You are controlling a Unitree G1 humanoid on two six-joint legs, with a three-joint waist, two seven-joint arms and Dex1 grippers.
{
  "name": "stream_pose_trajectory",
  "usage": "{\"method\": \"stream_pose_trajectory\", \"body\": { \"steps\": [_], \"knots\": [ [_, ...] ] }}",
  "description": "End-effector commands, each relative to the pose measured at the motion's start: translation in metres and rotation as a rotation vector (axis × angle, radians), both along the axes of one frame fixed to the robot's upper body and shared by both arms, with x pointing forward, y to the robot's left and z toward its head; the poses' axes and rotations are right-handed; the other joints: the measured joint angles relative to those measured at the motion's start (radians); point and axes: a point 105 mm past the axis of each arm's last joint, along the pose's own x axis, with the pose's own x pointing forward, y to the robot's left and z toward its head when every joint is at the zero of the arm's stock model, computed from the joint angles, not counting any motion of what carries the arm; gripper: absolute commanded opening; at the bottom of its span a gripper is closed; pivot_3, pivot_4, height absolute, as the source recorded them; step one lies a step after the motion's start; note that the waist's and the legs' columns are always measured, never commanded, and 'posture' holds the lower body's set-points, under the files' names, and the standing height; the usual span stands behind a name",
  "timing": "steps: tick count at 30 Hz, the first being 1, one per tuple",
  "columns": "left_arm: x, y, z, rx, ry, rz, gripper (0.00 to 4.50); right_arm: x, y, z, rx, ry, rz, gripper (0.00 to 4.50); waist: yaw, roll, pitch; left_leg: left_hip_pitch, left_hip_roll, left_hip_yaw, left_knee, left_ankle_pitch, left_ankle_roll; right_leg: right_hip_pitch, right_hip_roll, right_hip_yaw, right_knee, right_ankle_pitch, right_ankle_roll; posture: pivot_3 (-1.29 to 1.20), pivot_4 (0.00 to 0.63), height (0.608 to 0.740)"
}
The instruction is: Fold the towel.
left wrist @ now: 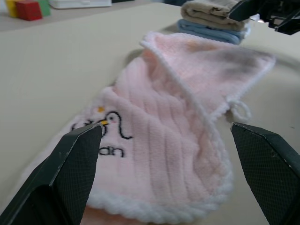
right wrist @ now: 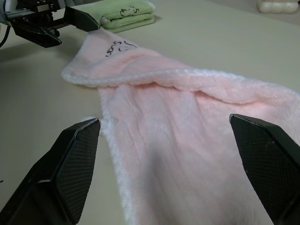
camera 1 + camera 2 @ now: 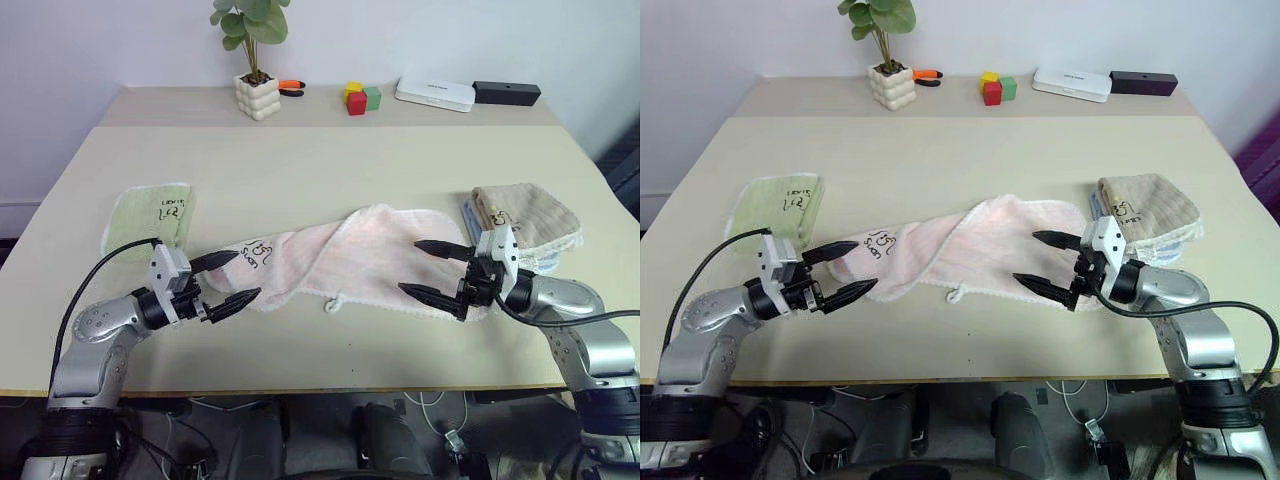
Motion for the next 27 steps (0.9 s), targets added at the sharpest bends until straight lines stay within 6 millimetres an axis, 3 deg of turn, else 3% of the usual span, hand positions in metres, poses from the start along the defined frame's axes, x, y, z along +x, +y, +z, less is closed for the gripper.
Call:
{"method": "stream_pose_trajectory", "body": {
  "steps": [1, 10, 16, 18, 20, 23, 27],
  "knots": [
    [0.003, -0.002, 0.010, 0.008, -0.034, -0.035, 4.50, -0.002, 0.004, 0.015, 0.018, -0.063, 0.000, 4.49, 0.000, 0.000, 0.000, 0.000, 0.000, 0.000, 0.000, 0.000, 0.000, 0.000, 0.000, 0.000, 0.000, 0.000, 0.000, 0.00, 0.150, 0.735],
    [-0.001, -0.006, 0.016, 0.020, -0.021, -0.122, 4.50, 0.002, 0.010, 0.014, 0.032, -0.080, -0.005, 4.49, -0.001, 0.000, 0.000, 0.000, 0.000, 0.000, 0.000, 0.000, 0.000, 0.000, 0.000, 0.000, 0.000, 0.000, 0.000, 0.00, 0.150, 0.735],
    [-0.012, 0.008, 0.022, 0.022, -0.004, -0.134, 4.50, 0.009, 0.039, 0.018, 0.066, -0.106, 0.053, 4.49, -0.005, 0.000, 0.000, 0.000, 0.000, 0.000, 0.000, 0.000, 0.000, 0.000, 0.000, 0.000, 0.000, 0.000, 0.000, 0.00, 0.150, 0.735],
    [-0.018, -0.001, 0.023, 0.010, 0.013, -0.147, 4.50, 0.011, 0.039, 0.019, 0.079, -0.107, 0.071, 4.49, -0.005, 0.000, 0.000, 0.000, 0.001, 0.000, 0.000, 0.000, 0.000, 0.000, 0.000, 0.000, 0.000, 0.000, 0.000, 0.00, 0.150, 0.735],
    [-0.024, 0.003, 0.026, -0.003, 0.037, -0.166, 4.50, 0.012, 0.047, 0.022, 0.093, -0.115, 0.088, 4.49, -0.001, 0.000, 0.000, 0.000, 0.000, 0.000, 0.000, 0.000, 0.000, 0.000, 0.000, 0.000, 0.000, 0.000, 0.000, 0.00, 0.150, 0.735],
    [-0.028, -0.002, 0.020, 0.034, 0.052, -0.190, 4.50, 0.015, 0.046, 0.021, 0.093, -0.127, 0.091, 4.49, 0.000, 0.000, 0.000, 0.000, 0.001, 0.000, 0.000, 0.000, 0.000, 0.000, 0.000, 0.000, 0.000, 0.000, 0.000, 0.00, 0.150, 0.735],
    [-0.020, -0.013, 0.006, 0.194, -0.048, -0.219, 4.50, 0.020, 0.055, 0.024, 0.122, -0.168, 0.077, 4.49, 0.001, 0.000, 0.000, 0.000, 0.000, 0.000, 0.001, 0.000, 0.000, 0.000, 0.000, 0.000, 0.000, 0.000, -0.001, 0.00, 0.150, 0.735]
  ]
}}
